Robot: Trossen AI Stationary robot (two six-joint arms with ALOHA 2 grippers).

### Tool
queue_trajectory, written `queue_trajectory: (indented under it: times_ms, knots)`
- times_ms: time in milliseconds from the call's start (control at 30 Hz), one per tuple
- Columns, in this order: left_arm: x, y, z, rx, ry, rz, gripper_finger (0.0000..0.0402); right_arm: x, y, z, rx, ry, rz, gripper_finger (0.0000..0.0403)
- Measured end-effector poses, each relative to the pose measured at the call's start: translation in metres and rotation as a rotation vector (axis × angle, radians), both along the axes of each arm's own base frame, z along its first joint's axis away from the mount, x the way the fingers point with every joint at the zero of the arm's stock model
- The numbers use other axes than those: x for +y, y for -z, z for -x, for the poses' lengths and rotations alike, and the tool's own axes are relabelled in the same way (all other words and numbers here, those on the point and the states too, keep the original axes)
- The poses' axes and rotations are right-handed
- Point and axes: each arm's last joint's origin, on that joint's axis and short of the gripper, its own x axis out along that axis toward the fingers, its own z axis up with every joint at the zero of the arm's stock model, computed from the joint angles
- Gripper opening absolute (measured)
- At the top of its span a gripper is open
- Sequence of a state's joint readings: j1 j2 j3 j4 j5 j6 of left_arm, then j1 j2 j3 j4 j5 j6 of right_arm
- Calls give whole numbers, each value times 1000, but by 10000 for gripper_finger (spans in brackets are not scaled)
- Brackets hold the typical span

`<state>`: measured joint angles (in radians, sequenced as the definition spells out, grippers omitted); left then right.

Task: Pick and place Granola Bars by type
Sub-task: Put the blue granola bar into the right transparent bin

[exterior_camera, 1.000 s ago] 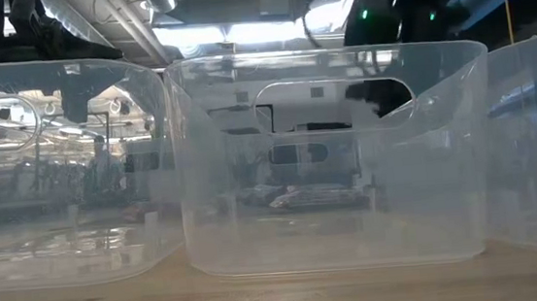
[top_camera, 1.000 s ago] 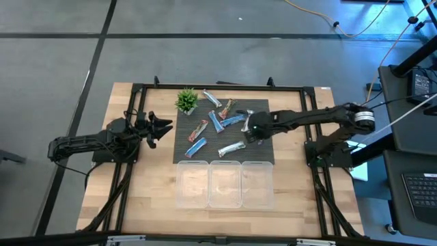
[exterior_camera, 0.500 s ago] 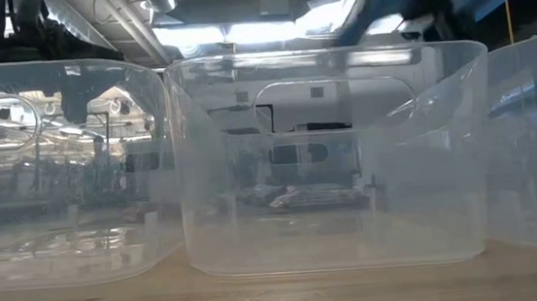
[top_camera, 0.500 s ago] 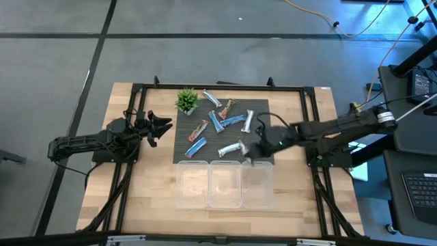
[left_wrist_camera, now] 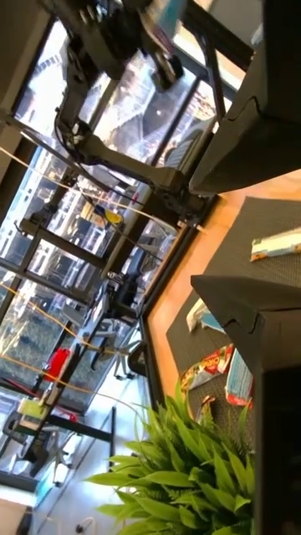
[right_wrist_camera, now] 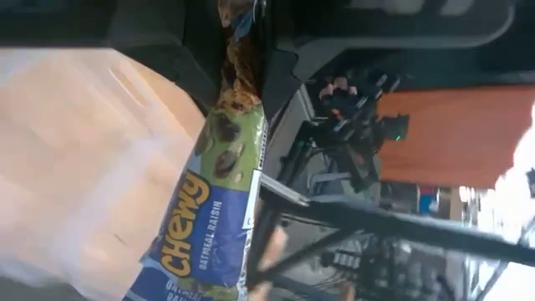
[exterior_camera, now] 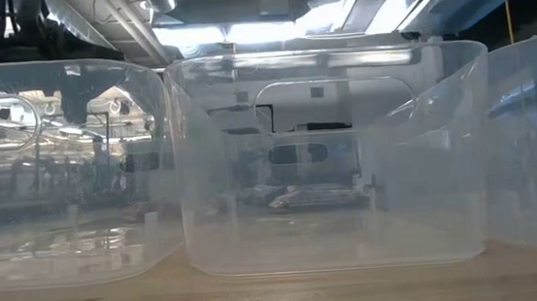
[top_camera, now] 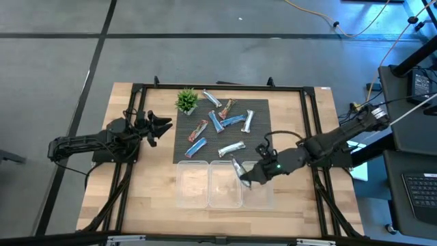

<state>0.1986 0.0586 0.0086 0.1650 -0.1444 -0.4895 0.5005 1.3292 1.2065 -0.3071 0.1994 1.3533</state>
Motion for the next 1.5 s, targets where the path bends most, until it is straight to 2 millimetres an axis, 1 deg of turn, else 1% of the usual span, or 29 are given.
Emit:
queue_trajectory:
  times_ms: [67,133,200,267,333,433,667,833,933,1067,1167,1333,1500]
  knots:
    - [0,0,0,-13,3,25,160,5,-22,0,21,-31,74,56]
    - [0,0,0,-19,6,43,160,10,-35,0,108,-51,146,54]
    - [0,0,0,-21,11,45,160,14,-38,-1,244,-48,193,53]
    - [0,0,0,-20,12,45,159,17,-33,-3,393,-21,228,53]
    - [0,0,0,-20,12,45,159,20,-22,-6,533,17,263,53]
    - [0,0,0,-20,12,44,159,27,6,-17,685,62,301,58]
    - [0,0,0,-19,13,44,159,44,78,-44,906,122,357,69]
    - [0,0,0,-19,14,44,160,50,122,-54,1020,156,418,70]
    - [0,0,0,-18,13,44,161,53,142,-59,1084,148,430,70]
    - [0,0,0,-19,13,44,161,56,161,-63,1135,148,448,70]
    - [0,0,0,-18,13,44,161,57,169,-65,1154,151,460,70]
    - [0,0,0,-18,13,44,161,59,175,-67,1153,150,459,75]
    - [0,0,0,-18,13,43,161,59,176,-69,1129,158,467,105]
